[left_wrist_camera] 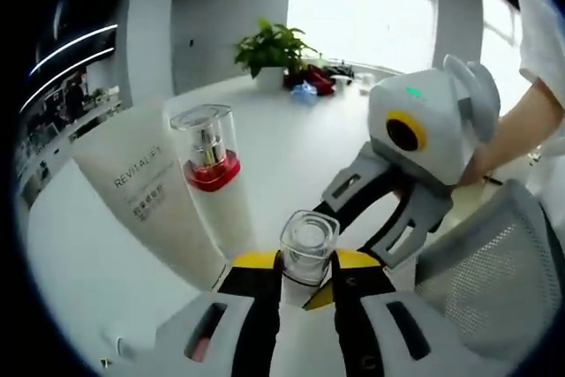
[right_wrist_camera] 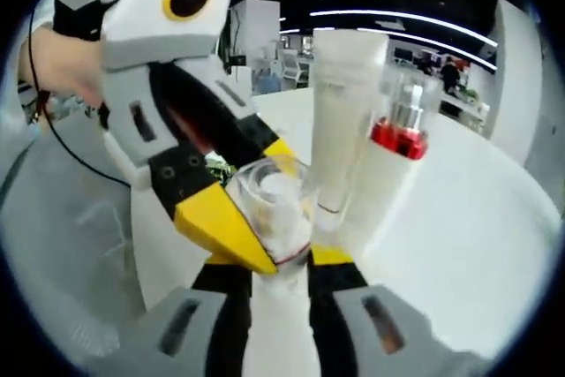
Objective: Arrange the skincare products in the storage area until every visible bottle or jar stands upright without overlapping.
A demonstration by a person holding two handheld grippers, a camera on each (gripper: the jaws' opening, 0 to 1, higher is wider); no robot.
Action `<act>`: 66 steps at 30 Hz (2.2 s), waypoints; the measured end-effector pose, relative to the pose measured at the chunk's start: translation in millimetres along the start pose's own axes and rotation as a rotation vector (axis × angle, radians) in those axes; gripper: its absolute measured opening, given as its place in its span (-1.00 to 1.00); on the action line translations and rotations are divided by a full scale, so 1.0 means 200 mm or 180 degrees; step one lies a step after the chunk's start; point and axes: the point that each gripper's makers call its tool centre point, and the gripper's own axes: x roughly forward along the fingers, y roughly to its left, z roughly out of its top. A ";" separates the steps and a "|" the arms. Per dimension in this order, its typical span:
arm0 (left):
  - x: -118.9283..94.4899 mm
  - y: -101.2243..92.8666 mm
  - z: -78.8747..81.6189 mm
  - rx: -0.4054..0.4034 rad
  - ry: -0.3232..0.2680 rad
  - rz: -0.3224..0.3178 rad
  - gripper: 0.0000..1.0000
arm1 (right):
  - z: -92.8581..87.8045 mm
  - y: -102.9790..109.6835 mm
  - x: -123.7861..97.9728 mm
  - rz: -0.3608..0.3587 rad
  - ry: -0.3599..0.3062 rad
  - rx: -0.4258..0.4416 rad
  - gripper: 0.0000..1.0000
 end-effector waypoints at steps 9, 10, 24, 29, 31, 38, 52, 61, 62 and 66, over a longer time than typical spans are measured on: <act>-0.04 0.08 -0.03 -0.0062 0.0031 0.0160 -0.54 | 0.01 -0.09 0.01 0.0038 -0.0001 -0.0079 -0.53; -0.04 0.09 -0.03 -0.0075 0.0032 0.0174 -0.53 | 0.01 -0.10 0.01 0.0033 0.0006 -0.0082 -0.53; -0.17 0.17 -0.16 -0.0362 0.0077 0.0484 -0.53 | 0.02 -0.15 0.04 0.0035 0.0031 -0.0104 -0.52; -0.20 0.18 -0.19 -0.0434 0.0087 0.0543 -0.53 | 0.02 -0.16 0.05 0.0032 0.0040 -0.0118 -0.52; -0.20 0.19 -0.19 -0.0449 0.0084 0.0555 -0.53 | 0.02 -0.16 0.05 0.0028 0.0051 -0.0130 -0.52; -0.20 0.19 -0.19 -0.0455 0.0073 0.0559 -0.53 | 0.01 -0.16 0.05 0.0018 0.0066 -0.0146 -0.50; -0.23 0.17 -0.22 -0.0473 0.0098 0.0545 -0.49 | -0.01 -0.15 0.02 -0.0073 0.0096 -0.0057 -0.26; -0.30 0.14 -0.25 -0.0542 0.0118 0.0612 -0.34 | -0.01 -0.11 -0.05 -0.0192 0.0099 0.0021 -0.04; -0.31 0.14 -0.26 -0.0551 0.0120 0.0619 -0.32 | -0.01 -0.10 -0.06 -0.0209 0.0096 0.0032 -0.02; -0.36 0.12 -0.29 -0.0604 0.0136 0.0658 -0.23 | -0.02 -0.07 -0.10 -0.0249 0.0096 0.0081 0.02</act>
